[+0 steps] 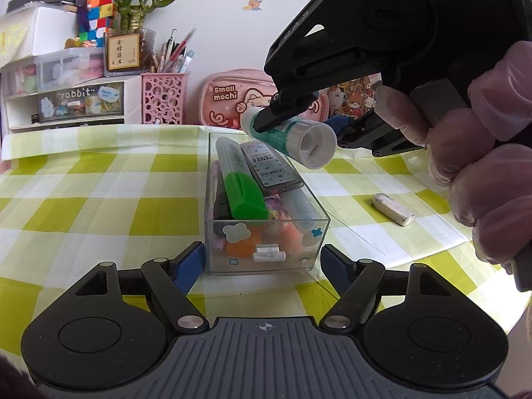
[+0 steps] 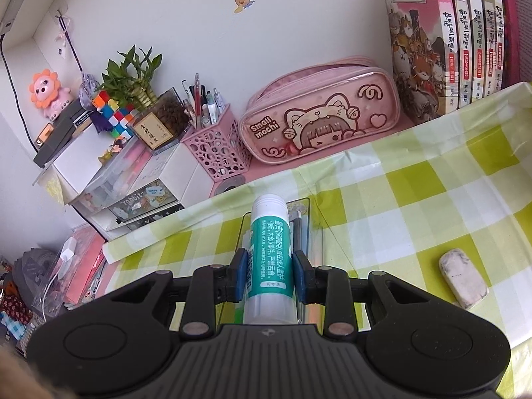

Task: Organize stationery
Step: 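Lift the glue stick with the right gripper over the clear box, then lower the glue stick into the box and open the right gripper, then move the right gripper to the white eraser and grasp it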

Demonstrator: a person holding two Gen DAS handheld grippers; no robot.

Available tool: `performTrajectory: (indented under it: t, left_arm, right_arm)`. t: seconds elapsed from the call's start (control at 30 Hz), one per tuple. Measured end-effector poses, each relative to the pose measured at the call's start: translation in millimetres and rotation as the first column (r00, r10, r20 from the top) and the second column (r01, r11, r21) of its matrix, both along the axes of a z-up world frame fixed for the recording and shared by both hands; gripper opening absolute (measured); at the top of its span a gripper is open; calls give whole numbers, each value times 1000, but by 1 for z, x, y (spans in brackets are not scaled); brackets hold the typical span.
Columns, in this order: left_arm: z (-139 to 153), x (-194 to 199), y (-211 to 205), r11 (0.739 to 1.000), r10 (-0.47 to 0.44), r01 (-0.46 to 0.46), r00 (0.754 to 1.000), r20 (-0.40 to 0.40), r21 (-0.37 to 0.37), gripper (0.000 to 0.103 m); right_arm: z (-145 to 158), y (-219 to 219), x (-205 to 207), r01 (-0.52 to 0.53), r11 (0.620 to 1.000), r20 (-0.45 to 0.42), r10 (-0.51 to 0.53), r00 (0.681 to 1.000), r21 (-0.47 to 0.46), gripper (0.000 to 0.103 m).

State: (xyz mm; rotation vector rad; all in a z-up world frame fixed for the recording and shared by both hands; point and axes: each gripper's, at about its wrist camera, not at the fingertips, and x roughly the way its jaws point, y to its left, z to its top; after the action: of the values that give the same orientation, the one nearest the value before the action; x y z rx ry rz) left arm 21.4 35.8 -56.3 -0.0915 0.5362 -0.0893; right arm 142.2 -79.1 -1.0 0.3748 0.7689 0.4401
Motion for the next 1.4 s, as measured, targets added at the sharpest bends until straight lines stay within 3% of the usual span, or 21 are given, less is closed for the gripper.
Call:
performTrajectory:
  t: [0.37, 0.67, 1.17, 1.4]
  left_arm:
    - [0, 0, 0, 1000, 0, 0, 1000, 0, 0, 74]
    - [0, 0, 0, 1000, 0, 0, 1000, 0, 0, 74]
    - [0, 0, 0, 1000, 0, 0, 1000, 0, -1, 74]
    - [0, 0, 0, 1000, 0, 0, 1000, 0, 2, 74]
  right_arm:
    - [-3, 8, 3, -10, 1000, -36, 9, 999, -14, 34]
    - [5, 5, -2, -18, 1000, 6, 18, 1000, -19, 34]
    - [4, -38, -14, 54, 998, 34, -53, 998, -37, 36]
    - [1, -56, -24, 68, 995, 52, -64, 997, -79, 44]
